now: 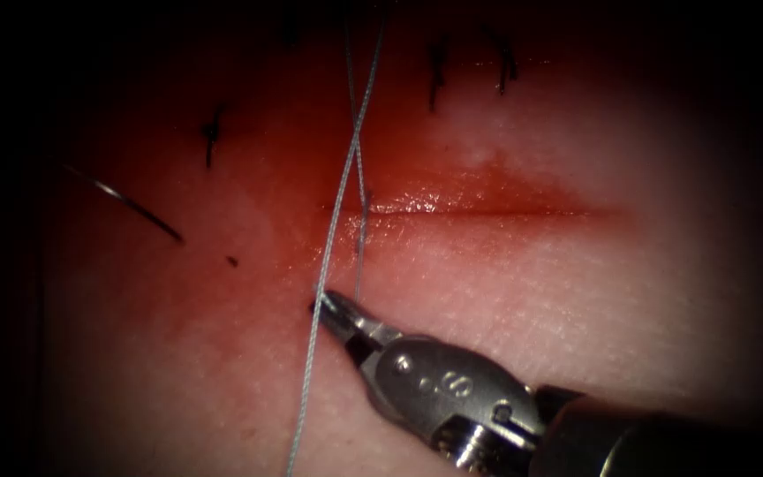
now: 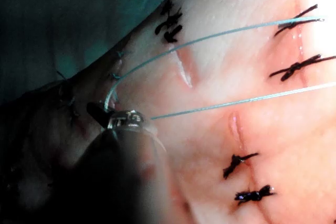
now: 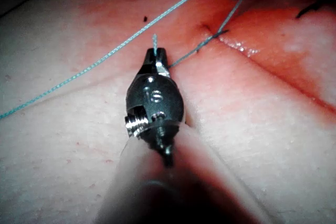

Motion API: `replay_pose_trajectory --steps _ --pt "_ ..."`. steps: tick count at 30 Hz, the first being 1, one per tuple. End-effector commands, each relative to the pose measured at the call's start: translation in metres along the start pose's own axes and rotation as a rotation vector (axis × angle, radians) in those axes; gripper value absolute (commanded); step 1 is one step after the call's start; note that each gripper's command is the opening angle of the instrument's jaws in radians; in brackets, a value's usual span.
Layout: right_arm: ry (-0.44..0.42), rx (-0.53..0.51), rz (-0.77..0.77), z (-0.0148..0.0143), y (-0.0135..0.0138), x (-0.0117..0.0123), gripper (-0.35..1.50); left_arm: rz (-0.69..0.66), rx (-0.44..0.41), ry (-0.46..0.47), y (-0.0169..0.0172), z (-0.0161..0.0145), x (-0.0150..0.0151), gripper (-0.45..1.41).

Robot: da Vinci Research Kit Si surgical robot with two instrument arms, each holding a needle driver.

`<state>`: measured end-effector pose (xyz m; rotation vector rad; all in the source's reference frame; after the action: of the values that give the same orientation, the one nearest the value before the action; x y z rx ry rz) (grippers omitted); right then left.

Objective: Wound Closure

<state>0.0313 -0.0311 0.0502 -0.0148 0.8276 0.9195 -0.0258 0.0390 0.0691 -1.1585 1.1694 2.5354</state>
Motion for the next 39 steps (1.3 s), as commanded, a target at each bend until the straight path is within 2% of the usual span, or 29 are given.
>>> replay_pose_trajectory --steps 1,3,4,6,7,11,15,22,24,26,32,35,39 --pt "0.014 0.019 -0.008 0.0012 0.0003 0.0002 0.27 -0.001 -0.003 0.01 -0.0003 0.0007 0.0004 -0.45" --pt "0.036 0.033 -0.009 0.0013 0.0008 0.0005 0.42 -0.003 -0.011 0.027 0.0001 -0.0002 0.0013 -0.45" --pt "0.049 0.037 -0.015 0.0012 0.001 0.0008 0.56 -0.01 -0.017 0.037 0.0002 -0.0006 0.0017 -0.45" --pt "0.083 0.039 -0.013 0.001 0.0014 0.0018 0.86 -0.021 -0.05 0.109 0.0007 -0.0022 0.0029 -0.45" --pt "0.093 0.039 -0.011 0.0009 0.0015 0.0021 0.94 -0.024 -0.083 0.165 0.0008 -0.0029 0.0034 -0.45" --pt "0.118 0.041 -0.001 0.0004 0.002 0.003 1.16 -0.054 -0.191 0.319 0.001 -0.0056 0.005 -0.45" --pt "0.126 0.048 0.006 -0.0002 0.0025 0.0036 1.26 -0.153 -0.287 0.436 0.001 -0.0091 0.0064 -0.45" --pt "0.145 0.111 0.003 -0.0006 0.0036 0.0045 1.25 -0.265 -0.383 0.573 0.0008 -0.0154 0.0088 -0.45" --pt "0.144 0.143 -0.006 -0.0006 0.0039 0.0044 1.16 -0.282 -0.423 0.598 0.001 -0.0171 0.0094 -0.45" --pt "0.141 0.205 -0.017 -0.0006 0.0044 0.0045 0.93 -0.312 -0.456 0.627 0.0012 -0.0189 0.0098 -0.45" --pt "0.125 0.323 -0.056 0.0005 0.0069 0.0054 0.94 -0.365 -0.512 0.686 0.0023 -0.0234 0.0111 -0.45" --pt "0.097 0.402 -0.196 0.0018 0.0085 0.0066 1.13 -0.394 -0.572 0.701 0.0037 -0.0263 0.012 -0.45" --pt "0.105 0.439 -0.255 0.003 0.0099 0.0076 0.89 -0.396 -0.606 0.712 0.0048 -0.0283 0.0128 -0.45"
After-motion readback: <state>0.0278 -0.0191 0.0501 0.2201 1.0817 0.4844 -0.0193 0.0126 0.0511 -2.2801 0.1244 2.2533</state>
